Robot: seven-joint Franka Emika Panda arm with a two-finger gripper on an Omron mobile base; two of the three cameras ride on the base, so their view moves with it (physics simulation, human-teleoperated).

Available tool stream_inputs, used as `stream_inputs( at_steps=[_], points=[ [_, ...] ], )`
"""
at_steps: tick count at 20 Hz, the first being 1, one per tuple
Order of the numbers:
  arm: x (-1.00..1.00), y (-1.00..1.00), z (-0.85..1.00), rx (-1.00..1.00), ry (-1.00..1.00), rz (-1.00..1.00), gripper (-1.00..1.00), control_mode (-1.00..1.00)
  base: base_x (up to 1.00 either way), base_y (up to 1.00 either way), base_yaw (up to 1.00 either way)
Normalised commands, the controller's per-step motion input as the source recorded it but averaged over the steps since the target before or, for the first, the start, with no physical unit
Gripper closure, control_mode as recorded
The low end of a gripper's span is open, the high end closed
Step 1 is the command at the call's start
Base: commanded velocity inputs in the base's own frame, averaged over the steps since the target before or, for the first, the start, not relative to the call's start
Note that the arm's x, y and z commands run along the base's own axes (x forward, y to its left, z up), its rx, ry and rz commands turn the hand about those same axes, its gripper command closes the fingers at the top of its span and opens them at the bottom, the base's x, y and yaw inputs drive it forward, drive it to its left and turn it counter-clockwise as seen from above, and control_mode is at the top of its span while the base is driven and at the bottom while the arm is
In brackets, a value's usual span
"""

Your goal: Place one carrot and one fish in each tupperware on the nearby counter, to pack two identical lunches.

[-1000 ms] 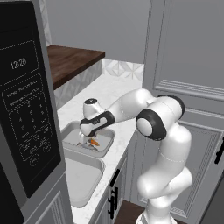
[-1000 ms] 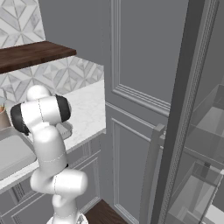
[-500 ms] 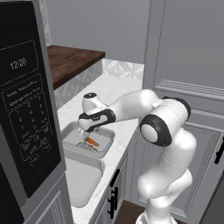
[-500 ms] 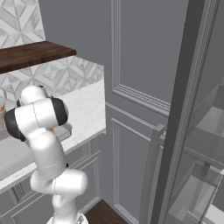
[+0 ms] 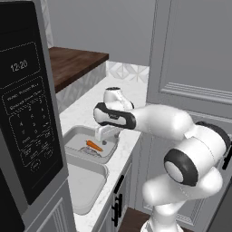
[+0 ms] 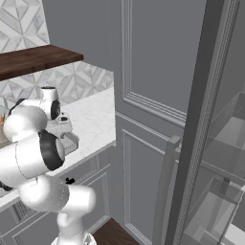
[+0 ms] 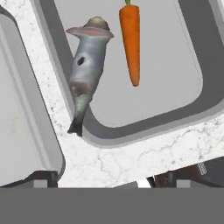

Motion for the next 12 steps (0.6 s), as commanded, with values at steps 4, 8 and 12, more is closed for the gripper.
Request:
stream_inputs(
  at_steps=[4,8,12],
  points=[
    [-0.93,-1.0,0.0,0.11,0.17,-0.22,-1.0,-1.0,0.0,0.0,0.0],
    [-1.0,-1.0,0.0,0.1,0.09,-0.27,-1.0,-1.0,0.0,0.0,0.0],
    [-0.99,-0.82,0.0,0.01,-0.02,-0.17,-1.0,-1.0,0.0,0.0,0.0]
  ],
)
